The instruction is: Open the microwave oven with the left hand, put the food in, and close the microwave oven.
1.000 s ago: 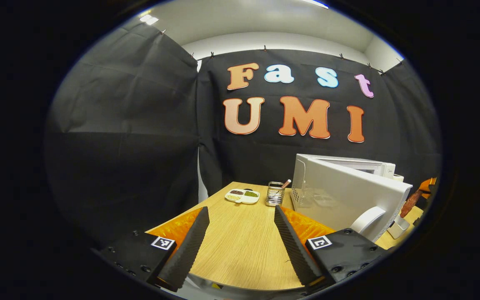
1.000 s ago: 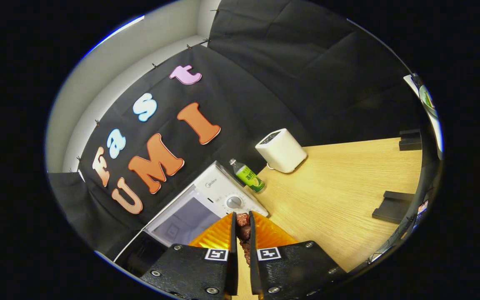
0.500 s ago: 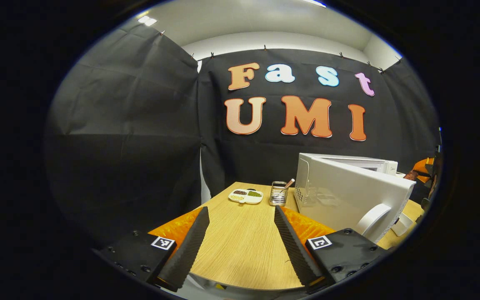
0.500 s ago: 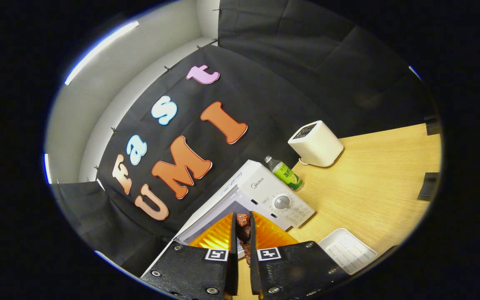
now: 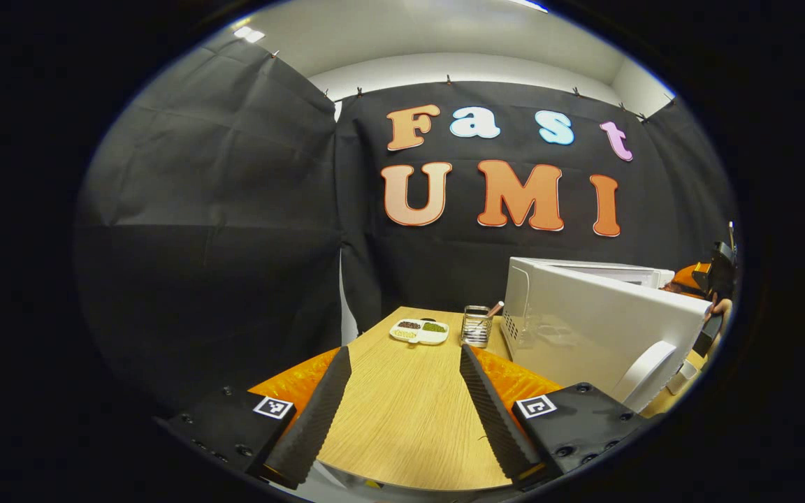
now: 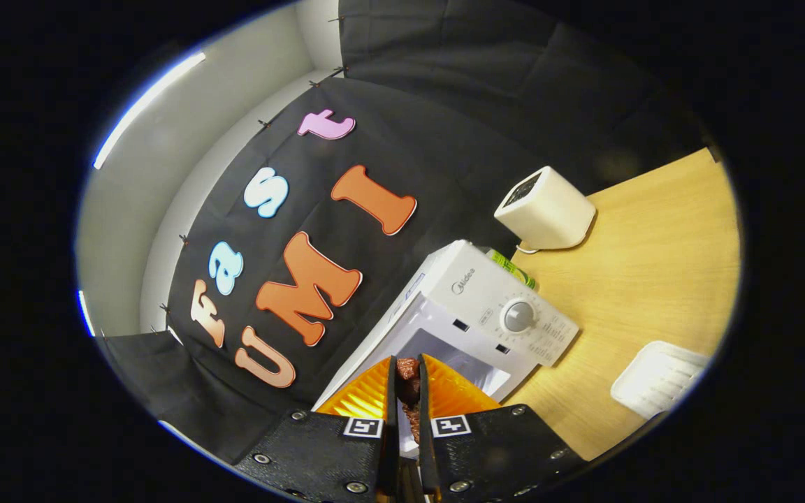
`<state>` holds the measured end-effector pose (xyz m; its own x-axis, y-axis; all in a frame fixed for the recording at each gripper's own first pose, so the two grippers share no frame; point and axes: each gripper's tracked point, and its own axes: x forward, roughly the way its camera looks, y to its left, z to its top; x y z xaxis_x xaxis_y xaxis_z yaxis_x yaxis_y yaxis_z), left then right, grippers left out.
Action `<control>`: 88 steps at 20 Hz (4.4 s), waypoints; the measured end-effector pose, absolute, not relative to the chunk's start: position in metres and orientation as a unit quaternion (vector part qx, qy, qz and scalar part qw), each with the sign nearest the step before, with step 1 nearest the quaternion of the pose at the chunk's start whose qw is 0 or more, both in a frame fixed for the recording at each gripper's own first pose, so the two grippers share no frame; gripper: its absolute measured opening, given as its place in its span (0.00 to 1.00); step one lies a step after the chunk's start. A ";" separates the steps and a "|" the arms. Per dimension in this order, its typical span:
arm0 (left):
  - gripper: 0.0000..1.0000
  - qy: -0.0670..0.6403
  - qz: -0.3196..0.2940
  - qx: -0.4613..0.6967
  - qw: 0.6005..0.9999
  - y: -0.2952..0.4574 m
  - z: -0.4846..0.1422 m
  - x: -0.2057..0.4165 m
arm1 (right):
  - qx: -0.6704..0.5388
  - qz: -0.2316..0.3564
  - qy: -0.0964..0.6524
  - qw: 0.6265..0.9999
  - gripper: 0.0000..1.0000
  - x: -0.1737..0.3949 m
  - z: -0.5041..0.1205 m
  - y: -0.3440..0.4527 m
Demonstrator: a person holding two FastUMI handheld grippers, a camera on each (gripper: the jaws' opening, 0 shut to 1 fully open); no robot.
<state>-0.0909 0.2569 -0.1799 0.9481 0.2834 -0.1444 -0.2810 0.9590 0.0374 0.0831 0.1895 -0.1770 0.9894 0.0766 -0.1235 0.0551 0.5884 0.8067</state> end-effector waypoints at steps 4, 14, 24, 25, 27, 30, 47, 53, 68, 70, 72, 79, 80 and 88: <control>0.98 0.080 0.146 0.002 0.986 0.266 -0.187 -0.084 | 0.476 0.027 0.070 0.876 0.11 0.112 -0.186 0.231; 0.98 0.088 0.173 0.001 0.981 0.301 -0.194 -0.076 | 0.446 0.018 0.099 0.890 0.11 0.182 -0.250 0.293; 1.00 0.094 0.178 -0.001 0.980 0.306 -0.197 -0.071 | 0.339 -0.027 0.129 0.931 0.18 0.214 -0.292 0.277; 0.98 0.093 0.176 0.000 0.980 0.304 -0.196 -0.071 | 0.314 -0.029 0.133 0.940 0.23 0.215 -0.293 0.276; 1.00 0.093 0.174 0.000 0.980 0.301 -0.196 -0.073 | 0.254 -0.039 0.139 0.956 0.33 0.214 -0.298 0.265; 0.98 0.091 0.176 0.000 0.980 0.303 -0.194 -0.075 | 0.218 -0.026 0.131 0.967 0.76 0.210 -0.294 0.262; 0.98 0.071 0.124 0.001 0.990 0.266 -0.169 -0.082 | 0.049 0.108 0.088 0.989 0.94 0.101 -0.179 0.229; 0.75 0.083 0.096 -0.001 0.992 0.240 -0.166 -0.080 | 0.010 0.096 0.078 0.992 0.95 0.068 -0.134 0.172; 0.04 0.096 0.016 -0.020 0.995 0.143 -0.180 -0.057 | 0.023 0.031 0.040 0.998 0.95 0.015 -0.074 0.038; 0.04 0.099 0.009 -0.024 0.995 0.135 -0.184 -0.054 | 0.024 0.028 0.042 0.998 0.94 0.010 -0.076 0.025; 0.04 0.101 -0.003 -0.027 0.995 0.120 -0.183 -0.051 | 0.021 0.021 0.044 0.999 0.95 0.007 -0.077 0.012; 0.04 0.105 -0.062 -0.024 0.992 0.045 -0.185 -0.027 | 0.023 -0.010 0.041 0.999 0.95 -0.008 -0.073 -0.036; 0.04 0.107 -0.071 -0.024 0.991 0.034 -0.186 -0.023 | 0.022 -0.015 0.042 0.999 0.95 -0.011 -0.074 -0.042; 0.04 0.112 -0.115 -0.008 0.987 -0.030 -0.193 0.008 | 0.018 -0.060 0.047 0.997 0.95 -0.022 -0.076 -0.096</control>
